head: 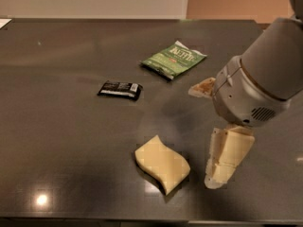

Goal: Move sponge near green jalapeno chip bag

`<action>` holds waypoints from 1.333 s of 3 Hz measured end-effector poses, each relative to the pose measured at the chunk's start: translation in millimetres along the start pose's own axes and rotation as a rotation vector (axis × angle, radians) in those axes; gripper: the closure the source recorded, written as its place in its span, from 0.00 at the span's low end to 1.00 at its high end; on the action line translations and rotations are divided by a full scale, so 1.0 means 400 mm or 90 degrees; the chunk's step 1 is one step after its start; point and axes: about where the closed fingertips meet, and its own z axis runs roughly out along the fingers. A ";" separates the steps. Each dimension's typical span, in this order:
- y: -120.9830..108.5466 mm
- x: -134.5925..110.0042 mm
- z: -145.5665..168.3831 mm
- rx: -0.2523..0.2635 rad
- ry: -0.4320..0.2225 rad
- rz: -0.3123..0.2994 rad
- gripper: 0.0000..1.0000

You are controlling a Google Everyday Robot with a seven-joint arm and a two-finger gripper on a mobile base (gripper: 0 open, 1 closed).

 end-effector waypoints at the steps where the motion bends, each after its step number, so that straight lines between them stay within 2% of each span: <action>1: 0.020 -0.039 0.039 -0.014 -0.027 -0.015 0.00; 2: 0.038 -0.063 0.082 -0.015 -0.033 -0.034 0.00; 4: 0.052 -0.052 0.182 -0.029 -0.008 -0.052 0.00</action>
Offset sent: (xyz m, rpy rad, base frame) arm -0.0193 0.0533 -0.0460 0.0526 0.0035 0.0989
